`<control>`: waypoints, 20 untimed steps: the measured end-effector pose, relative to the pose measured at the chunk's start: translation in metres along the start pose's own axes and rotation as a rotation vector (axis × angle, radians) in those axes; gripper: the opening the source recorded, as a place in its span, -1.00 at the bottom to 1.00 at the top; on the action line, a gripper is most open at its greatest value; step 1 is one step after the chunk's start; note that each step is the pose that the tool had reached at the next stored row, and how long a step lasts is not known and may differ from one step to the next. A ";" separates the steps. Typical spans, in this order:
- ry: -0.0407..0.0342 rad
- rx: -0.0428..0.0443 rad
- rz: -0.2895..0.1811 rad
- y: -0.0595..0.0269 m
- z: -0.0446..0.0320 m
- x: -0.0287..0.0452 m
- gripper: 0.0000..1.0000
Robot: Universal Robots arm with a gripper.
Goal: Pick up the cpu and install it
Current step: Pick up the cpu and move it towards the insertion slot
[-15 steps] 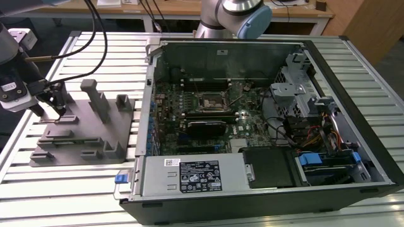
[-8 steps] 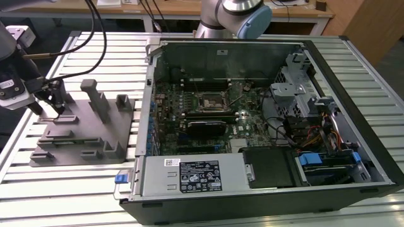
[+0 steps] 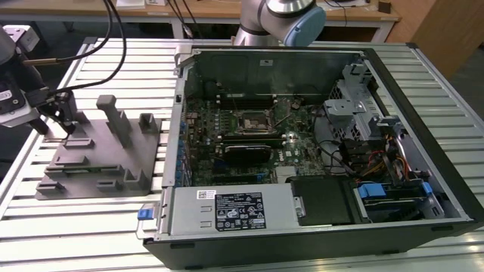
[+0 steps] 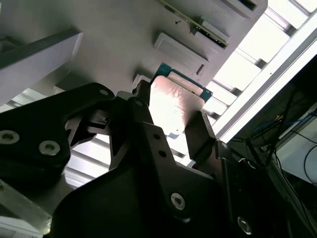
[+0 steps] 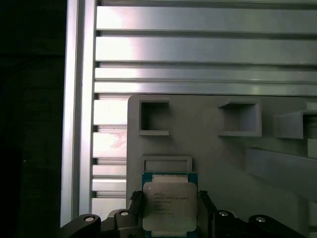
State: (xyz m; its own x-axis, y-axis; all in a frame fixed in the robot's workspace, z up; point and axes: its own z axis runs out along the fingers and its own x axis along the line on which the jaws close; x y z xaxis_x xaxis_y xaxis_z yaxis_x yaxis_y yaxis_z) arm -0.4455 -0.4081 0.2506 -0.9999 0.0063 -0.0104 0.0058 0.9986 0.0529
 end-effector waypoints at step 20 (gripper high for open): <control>-0.0005 -0.0001 0.000 0.0019 -0.0350 -0.0004 0.05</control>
State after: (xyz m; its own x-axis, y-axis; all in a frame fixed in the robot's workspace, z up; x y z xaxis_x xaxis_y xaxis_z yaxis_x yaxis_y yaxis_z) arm -0.4455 -0.4080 0.2856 -0.9999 0.0063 -0.0109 0.0058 0.9986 0.0530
